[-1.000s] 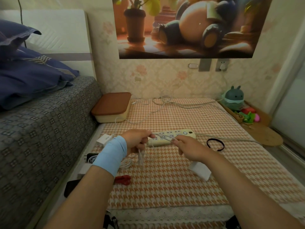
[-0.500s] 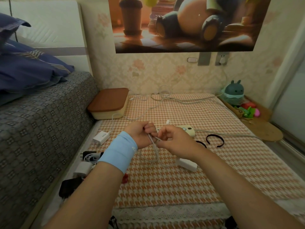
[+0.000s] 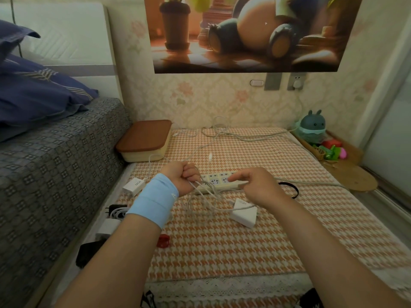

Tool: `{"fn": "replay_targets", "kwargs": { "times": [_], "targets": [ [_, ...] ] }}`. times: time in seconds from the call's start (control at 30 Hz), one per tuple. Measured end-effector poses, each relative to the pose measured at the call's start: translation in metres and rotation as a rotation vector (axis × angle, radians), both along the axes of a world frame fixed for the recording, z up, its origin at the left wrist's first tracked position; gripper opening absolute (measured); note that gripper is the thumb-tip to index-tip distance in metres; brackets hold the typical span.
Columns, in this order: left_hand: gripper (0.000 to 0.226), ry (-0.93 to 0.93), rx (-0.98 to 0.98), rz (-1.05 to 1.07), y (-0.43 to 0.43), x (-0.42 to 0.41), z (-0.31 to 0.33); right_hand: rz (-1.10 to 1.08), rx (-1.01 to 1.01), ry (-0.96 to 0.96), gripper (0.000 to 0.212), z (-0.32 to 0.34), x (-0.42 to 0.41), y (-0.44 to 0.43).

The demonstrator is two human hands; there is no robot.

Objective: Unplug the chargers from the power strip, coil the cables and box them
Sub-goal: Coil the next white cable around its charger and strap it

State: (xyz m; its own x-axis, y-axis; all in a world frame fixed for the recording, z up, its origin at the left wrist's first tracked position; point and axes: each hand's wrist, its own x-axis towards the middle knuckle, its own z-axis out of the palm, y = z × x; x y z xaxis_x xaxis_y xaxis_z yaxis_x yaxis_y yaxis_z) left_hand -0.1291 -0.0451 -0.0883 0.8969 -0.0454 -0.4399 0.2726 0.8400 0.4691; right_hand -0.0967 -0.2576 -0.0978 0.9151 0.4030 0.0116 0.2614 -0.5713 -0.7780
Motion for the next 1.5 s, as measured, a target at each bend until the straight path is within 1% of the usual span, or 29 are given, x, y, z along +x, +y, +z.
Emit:
{"fn": "replay_targets", "kwargs": {
  "times": [0.03, 0.1, 0.13, 0.2, 0.27, 0.33, 0.37, 0.4, 0.43, 0.5, 0.53, 0.57, 0.63, 0.67, 0.73, 0.83, 0.87, 0.93, 1.0, 1.07, 1.1, 1.13, 1.17, 1.23, 1.27, 1.3, 1.37, 1.43, 1.5],
  "targets": [
    [0.049, 0.011, 0.004, -0.012, 0.002, 0.0, -0.001, 0.04, -0.064, 0.036, 0.053, 0.0, 0.001, -0.003],
    [0.048, 0.032, 0.041, -0.042, 0.0, -0.002, -0.002, 0.214, -0.199, 0.204, 0.049, 0.003, -0.004, -0.007],
    [0.047, 0.039, 0.063, -0.051, -0.003, -0.003, -0.003, 0.299, -0.302, 0.23, 0.05, 0.005, -0.009, -0.006],
    [0.048, 0.039, 0.086, -0.06, -0.01, -0.004, -0.003, 0.371, -0.442, 0.128, 0.055, 0.003, -0.014, 0.002],
    [0.048, 0.031, 0.061, -0.057, -0.015, -0.003, -0.003, 0.344, -0.382, 0.005, 0.059, 0.001, -0.014, 0.015],
    [0.047, 0.029, 0.017, -0.033, -0.018, -0.003, -0.002, 0.308, -0.186, -0.005, 0.038, -0.001, -0.016, 0.024],
    [0.048, 0.026, -0.006, -0.011, -0.019, -0.003, -0.003, 0.314, -0.078, 0.035, 0.038, -0.002, -0.019, 0.028],
    [0.048, 0.025, -0.031, 0.009, -0.019, -0.003, -0.002, 0.318, -0.002, 0.064, 0.052, -0.004, -0.02, 0.03],
    [0.049, 0.028, -0.057, 0.031, -0.018, -0.004, -0.002, 0.325, 0.007, 0.091, 0.069, -0.005, -0.023, 0.031],
    [0.049, 0.037, -0.1, 0.074, -0.013, -0.006, -0.002, 0.347, -0.115, 0.005, 0.099, -0.008, -0.03, 0.033],
    [0.048, 0.042, -0.112, 0.094, -0.012, -0.006, -0.001, 0.351, -0.209, -0.078, 0.1, -0.009, -0.031, 0.034],
    [0.047, 0.044, -0.121, 0.11, -0.012, -0.007, -0.001, 0.363, -0.278, -0.162, 0.084, -0.011, -0.03, 0.034],
    [0.043, 0.035, -0.142, 0.137, -0.013, -0.007, 0.0, 0.368, -0.322, -0.317, 0.032, -0.011, -0.028, 0.037],
    [0.042, 0.033, -0.148, 0.153, -0.012, -0.007, 0.0, 0.363, -0.334, -0.389, 0.021, -0.01, -0.027, 0.037],
    [0.039, 0.05, -0.13, 0.203, -0.005, -0.006, 0.0, 0.377, -0.29, -0.443, 0.027, -0.009, -0.022, 0.036],
    [0.032, 0.089, -0.047, 0.213, 0.002, -0.008, 0.002, 0.432, -0.018, -0.261, 0.028, 0.002, -0.017, 0.024],
    [0.027, 0.09, 0.008, 0.199, 0.003, -0.01, 0.001, 0.433, 0.053, -0.163, 0.03, 0.005, -0.018, 0.021],
    [0.021, 0.128, 0.288, 0.149, 0.003, -0.01, -0.003, 0.405, 0.101, -0.059, 0.032, 0.008, -0.02, 0.018],
    [0.033, 0.225, 0.741, 0.045, 0.003, -0.013, -0.001, 0.358, 0.109, -0.051, 0.034, 0.009, -0.02, 0.018],
    [0.047, 0.337, 1.298, -0.062, 0.007, -0.019, 0.0, 0.347, 0.112, -0.019, 0.035, 0.01, -0.018, 0.02],
    [0.05, 0.345, 1.585, -0.065, 0.011, -0.02, -0.003, 0.358, 0.114, 0.016, 0.036, 0.011, -0.018, 0.021],
    [0.049, 0.262, 1.793, -0.002, 0.013, -0.022, -0.005, 0.372, 0.122, 0.053, 0.037, 0.011, -0.018, 0.023],
    [0.042, 0.07, 1.899, 0.094, 0.013, -0.026, -0.004, 0.384, 0.134, 0.083, 0.037, 0.012, -0.018, 0.024],
    [0.03, -0.419, 1.924, 0.181, 0.005, -0.035, 0.005, 0.391, 0.151, 0.134, 0.037, 0.015, -0.019, 0.029],
    [0.027, -0.557, 1.88, 0.132, 0.001, -0.038, 0.007, 0.392, 0.164, 0.162, 0.037, 0.016, -0.019, 0.032],
    [0.027, -0.61, 1.843, 0.048, -0.003, -0.039, 0.009, 0.4, 0.186, 0.194, 0.037, 0.018, -0.019, 0.035],
    [0.027, -0.591, 1.82, -0.07, -0.008, -0.039, 0.006, 0.413, 0.226, 0.243, 0.037, 0.019, -0.019, 0.037],
    [0.032, -0.533, 1.87, -0.081, -0.009, -0.038, 0.004, 0.41, 0.195, 0.244, 0.036, 0.021, -0.02, 0.035],
    [0.049, -0.489, 1.933, -0.049, -0.006, -0.036, 0.005, 0.416, 0.073, 0.218, 0.035, 0.023, -0.02, 0.03]
  ]
}}
